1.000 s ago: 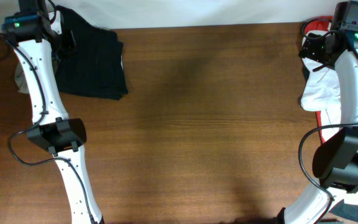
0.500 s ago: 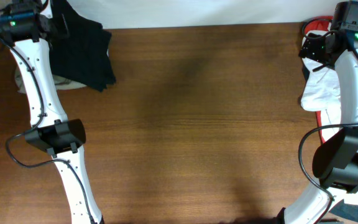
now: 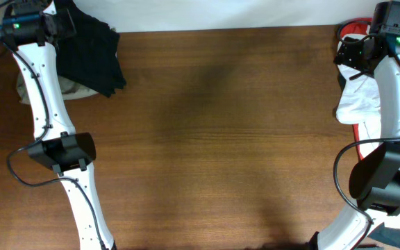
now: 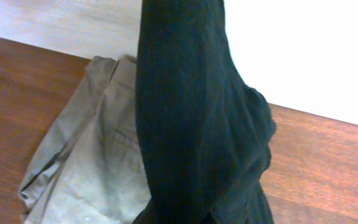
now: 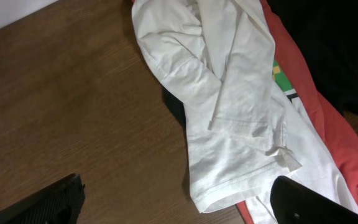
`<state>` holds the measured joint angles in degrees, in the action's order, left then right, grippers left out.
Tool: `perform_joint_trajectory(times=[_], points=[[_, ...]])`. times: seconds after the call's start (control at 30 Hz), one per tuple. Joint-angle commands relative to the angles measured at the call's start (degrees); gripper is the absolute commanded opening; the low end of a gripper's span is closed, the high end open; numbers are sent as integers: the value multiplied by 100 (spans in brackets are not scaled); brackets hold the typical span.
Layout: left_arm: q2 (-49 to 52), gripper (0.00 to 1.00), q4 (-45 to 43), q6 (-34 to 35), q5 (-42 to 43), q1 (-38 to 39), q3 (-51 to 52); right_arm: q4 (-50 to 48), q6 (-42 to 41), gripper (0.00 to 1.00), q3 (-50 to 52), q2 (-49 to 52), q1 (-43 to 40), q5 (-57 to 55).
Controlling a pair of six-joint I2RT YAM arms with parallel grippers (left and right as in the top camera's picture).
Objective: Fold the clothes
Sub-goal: 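Lower the black trousers onto the khaki garment with the left gripper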
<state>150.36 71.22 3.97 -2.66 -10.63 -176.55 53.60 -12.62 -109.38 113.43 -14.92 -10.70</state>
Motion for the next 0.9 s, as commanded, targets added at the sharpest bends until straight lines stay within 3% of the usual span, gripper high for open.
perform_joint_trajectory(times=[0.0, 0.4, 0.87], points=[[-269, 1, -96, 120, 138, 114, -55, 0, 13, 99, -68, -57, 26, -92], [-280, 1, -192, 313, -168, 614, -55, 0, 13, 99, -68, -57, 26, -92], [-236, 1, -603, 197, -647, 164, 24, 0, 13, 99, -68, -57, 26, -92]])
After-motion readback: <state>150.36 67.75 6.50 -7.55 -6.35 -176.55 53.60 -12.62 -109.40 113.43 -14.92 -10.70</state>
